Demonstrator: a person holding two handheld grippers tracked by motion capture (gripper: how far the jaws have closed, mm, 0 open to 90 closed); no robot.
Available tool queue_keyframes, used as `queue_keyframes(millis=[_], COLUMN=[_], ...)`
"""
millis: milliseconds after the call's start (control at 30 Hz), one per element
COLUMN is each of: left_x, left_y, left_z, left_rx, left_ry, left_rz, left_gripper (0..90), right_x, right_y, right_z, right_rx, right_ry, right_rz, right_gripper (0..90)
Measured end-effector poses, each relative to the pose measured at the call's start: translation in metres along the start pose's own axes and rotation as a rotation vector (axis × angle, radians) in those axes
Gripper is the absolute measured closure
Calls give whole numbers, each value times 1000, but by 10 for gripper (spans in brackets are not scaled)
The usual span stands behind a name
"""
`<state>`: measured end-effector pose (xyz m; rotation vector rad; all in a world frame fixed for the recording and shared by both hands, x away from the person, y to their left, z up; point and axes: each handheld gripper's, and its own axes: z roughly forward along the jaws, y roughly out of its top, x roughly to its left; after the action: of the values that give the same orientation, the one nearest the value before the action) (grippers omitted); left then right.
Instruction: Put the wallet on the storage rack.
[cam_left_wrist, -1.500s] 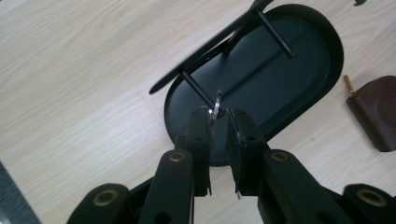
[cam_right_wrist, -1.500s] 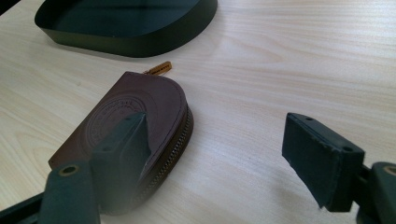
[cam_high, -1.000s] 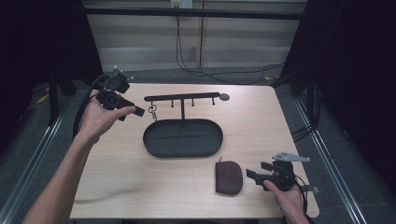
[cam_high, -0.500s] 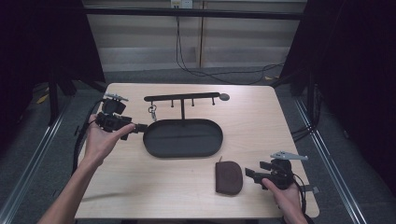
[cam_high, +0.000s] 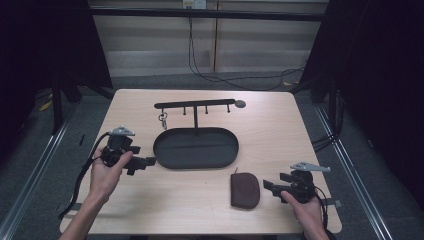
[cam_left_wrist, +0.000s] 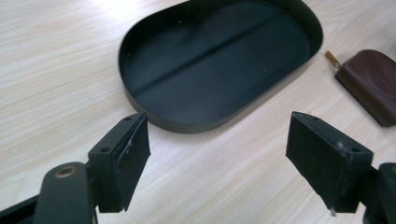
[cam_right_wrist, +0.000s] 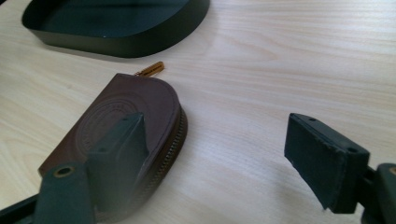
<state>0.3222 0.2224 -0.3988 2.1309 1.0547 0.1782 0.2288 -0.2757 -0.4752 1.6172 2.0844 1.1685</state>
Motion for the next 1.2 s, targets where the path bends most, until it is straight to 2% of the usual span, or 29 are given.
queue_keyframes(millis=[67,133,167,233,333,433,500,567,633,733,800,900,967,1000,1067,1167,1200], left_x=[-1,-1,0,-1,-6,-8,-10,-11,-15,-20,-20,-21,-22,-22,-22,-25,-27], left_y=[-6,-14,-18,-23,-35,-45,-51,-58,-63,-74,-83,-97,-104,-105,-109,-110,-110], left_z=[0,0,0,-1,-1,0,0,-1,-3,-5,-6,-5,-7,-7,-6,-3,-1], left_rx=[-15,-48,-41,-30,-53,-47,-56,-46,-44,-31,-58,-78,-116,-108,-107,-92,-78], left_ry=[-11,3,19,23,14,10,-6,-18,-49,-57,-48,-62,-40,-48,-36,-48,-72], left_rz=[-5,-17,-12,-5,-14,-1,-6,0,6,-5,-34,-66,-60,-50,-42,-25,-14], left_gripper=[208,213,212,213,219,218,219,220,252,251,249,247,248,248,249,249,247], right_x=[0,0,1,1,3,3,3,4,6,9,10,11,12,13,16,19,19], right_y=[0,0,0,1,1,4,6,7,9,10,9,9,12,14,17,21,22], right_z=[0,0,1,2,0,-2,-1,-1,-4,-5,-4,-2,-1,0,1,4,5], right_rx=[-2,0,1,18,23,33,43,49,61,85,127,161,185,188,179,185,194], right_ry=[-1,4,9,21,33,47,39,38,57,87,93,111,148,162,179,182,184], right_rz=[1,8,9,6,-2,8,-2,-6,-10,-10,-18,-14,-5,0,-11,-10,-5], right_gripper=[208,211,210,222,226,229,228,231,237,237,221,191,147,148,161,201,200])
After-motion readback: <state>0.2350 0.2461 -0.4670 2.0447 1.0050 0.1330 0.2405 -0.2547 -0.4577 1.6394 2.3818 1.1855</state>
